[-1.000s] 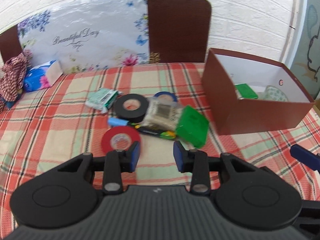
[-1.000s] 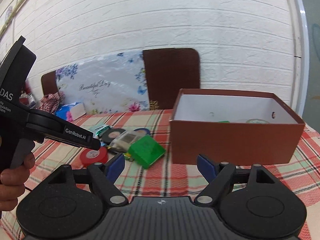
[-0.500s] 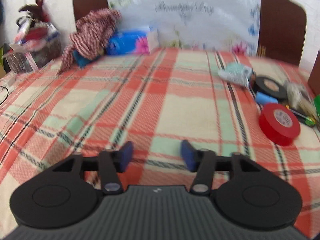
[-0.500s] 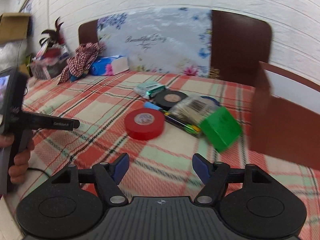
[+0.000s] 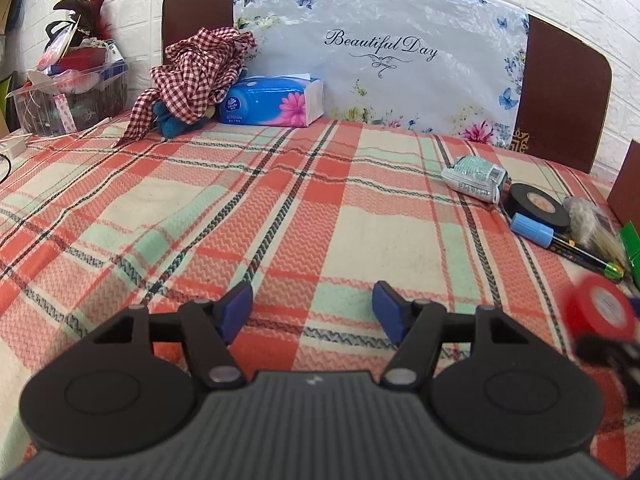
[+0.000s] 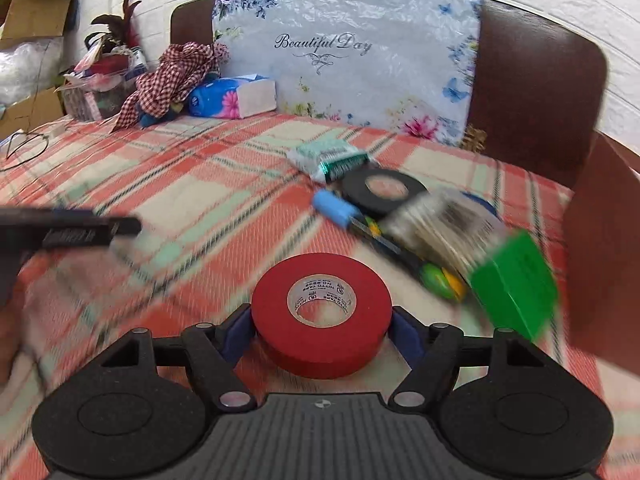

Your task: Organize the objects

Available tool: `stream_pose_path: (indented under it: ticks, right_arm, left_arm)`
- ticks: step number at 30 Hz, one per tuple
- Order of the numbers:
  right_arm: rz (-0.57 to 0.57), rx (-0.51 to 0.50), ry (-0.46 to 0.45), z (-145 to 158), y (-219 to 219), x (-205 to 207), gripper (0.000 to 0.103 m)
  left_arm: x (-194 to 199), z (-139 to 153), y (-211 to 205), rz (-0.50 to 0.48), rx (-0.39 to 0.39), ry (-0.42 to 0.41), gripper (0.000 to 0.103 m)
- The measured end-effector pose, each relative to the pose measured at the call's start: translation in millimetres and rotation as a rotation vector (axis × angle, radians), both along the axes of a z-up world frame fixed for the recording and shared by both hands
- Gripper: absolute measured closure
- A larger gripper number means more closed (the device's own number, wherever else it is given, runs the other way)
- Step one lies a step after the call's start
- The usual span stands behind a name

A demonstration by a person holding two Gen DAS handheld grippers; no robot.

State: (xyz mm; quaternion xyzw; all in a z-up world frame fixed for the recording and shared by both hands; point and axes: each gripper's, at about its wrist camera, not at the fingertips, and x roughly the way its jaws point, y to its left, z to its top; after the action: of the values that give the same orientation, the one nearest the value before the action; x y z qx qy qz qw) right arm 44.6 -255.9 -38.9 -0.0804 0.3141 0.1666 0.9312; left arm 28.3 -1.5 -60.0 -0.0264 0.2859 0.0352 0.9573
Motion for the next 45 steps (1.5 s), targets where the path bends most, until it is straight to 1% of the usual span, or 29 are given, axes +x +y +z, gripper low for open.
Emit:
stream_pose_path:
  ticks: [2, 3, 5, 6, 7, 8, 9, 12, 14, 15, 18, 19, 21, 22, 23, 24, 25, 27, 28, 29, 32, 34, 35, 37, 39, 42, 45]
  right_arm:
    - [-0.021, -0.018, -0.012, -1.2, -27.3, -34.4, 0.031]
    - [-0.053, -0.024, -0.014, -0.3, -39.3, -50.5, 0.031]
    - [-0.123, -0.029, -0.012, 1.6, -67.4, -75.4, 0.031]
    - [-0.162, -0.031, -0.012, 2.0, -76.4, -86.3, 0.031]
    - [-0.192, -0.022, -0.007, 2.0, -85.4, -94.1, 0.032]
    - [-0.216, -0.008, -0.005, 2.0, -91.9, -99.8, 0.028]
    - [-0.236, 0.003, -0.006, 1.5, -96.6, -104.9, 0.028]
    - [-0.236, 0.017, -0.01, -1.3, -104.9, -110.9, 0.03]
    - [-0.214, 0.0, -0.027, -1.1, -104.7, -113.0, 0.031]
    - [-0.205, -0.007, -0.033, -1.2, -105.3, -114.5, 0.031]
    - [-0.192, 0.021, -0.027, -2.5, -115.4, -115.6, 0.03]
    - [-0.187, 0.034, -0.026, -3.0, -118.2, -115.2, 0.03]
    - [-0.175, 0.041, -0.026, -4.2, -118.4, -114.0, 0.028]
    - [-0.159, 0.039, -0.021, -5.5, -118.4, -111.3, 0.026]
    - [-0.148, 0.035, -0.022, -6.8, -117.8, -109.2, 0.028]
    - [-0.129, 0.041, -0.026, -7.2, -117.4, -107.7, 0.033]
    - [-0.117, 0.044, -0.031, -6.6, -117.0, -106.6, 0.033]
    - [-0.108, 0.052, -0.047, -4.4, -118.0, -104.8, 0.033]
    - [-0.109, 0.06, -0.064, -1.2, -119.9, -104.3, 0.033]
    - [-0.119, 0.07, -0.094, 6.4, -118.6, -105.1, 0.033]
    - [-0.169, 0.088, -0.243, 36.0, -130.5, -97.3, 0.033]
    - [-0.205, 0.108, -0.328, 56.9, -142.2, -83.6, 0.033]
    - [-0.221, 0.112, -0.361, 65.8, -148.1, -73.8, 0.033]
    - [-0.25, 0.112, -0.406, 77.6, -158.4, -50.9, 0.033]
    - [-0.277, 0.104, -0.42, 82.2, -166.2, -26.2, 0.033]
    - [-0.313, 0.096, -0.391, 79.6, -177.4, 11.9, 0.032]
    - [-0.363, 0.088, -0.325, 65.3, -186.7, 41.2, 0.032]
  left_arm:
    - [-0.8, -0.1, -3.6, 0.001, 0.022, 0.004, 0.035]
    - [-0.5, 0.2, -6.5, 0.001, 0.04, 0.009, 0.035]
    - [-2.3, 3.6, -20.4, 0.007, 0.101, 0.028, 0.035]
    - [-4.4, 8.2, -30.2, -0.007, 0.105, 0.046, 0.036]
    - [-8.3, 14.6, -42.1, -0.061, 0.055, 0.072, 0.036]
    - [-13.4, 21.3, -57.9, -0.134, -0.014, 0.099, 0.037]
    - [-19.4, 27.4, -78.8, -0.206, -0.053, 0.119, 0.039]
    - [-34.8, 41.8, -153.6, -0.413, -0.078, 0.189, 0.042]
    - [-42.9, 50.7, -189.9, -0.541, -0.137, 0.259, 0.044]
    - [-46.5, 54.6, -204.6, -0.584, -0.145, 0.278, 0.044]
    - [-53.0, 56.9, -241.2, -0.644, -0.05, 0.31, 0.044]
    - [-51.6, 53.2, -248.1, -0.656, -0.036, 0.341, 0.044]
    - [-44.7, 37.0, -258.3, -0.666, -0.02, 0.431, 0.046]
    - [-43.6, 30.7, -260.6, -0.673, -0.031, 0.447, 0.046]
    - [-46.2, 28.8, -264.5, -0.68, -0.012, 0.43, 0.047]
    - [-49.2, 29.1, -269.8, -0.692, 0.021, 0.415, 0.052]
    - [-50.4, 30.3, -272.2, -0.709, 0.033, 0.409, 0.067]
    - [-47.1, 37.1, -276.3, -0.698, 0.055, 0.417, 0.071]
    - [-46.3, 44.6, -277.4, -0.694, 0.062, 0.41, 0.072]
    - [-45.0, 55.4, -279.4, -0.696, 0.066, 0.384, 0.072]
    - [-38.0, 102.5, -288.5, -0.718, 0.074, 0.223, 0.072]
    - [-26.9, 130.2, -300.0, -0.727, 0.064, 0.128, 0.071]
    - [-19.2, 140.6, -306.1, -0.729, 0.06, 0.094, 0.072]
    - [-0.3, 152.8, -322.1, -0.732, 0.064, 0.053, 0.071]
    - [22.7, 153.5, -341.0, -0.726, 0.068, 0.041, 0.071]
    - [53.2, 144.4, -363.3, -0.718, 0.072, 0.063, 0.071]
    - [79.9, 123.1, -377.2, -0.715, 0.071, 0.139, 0.067]
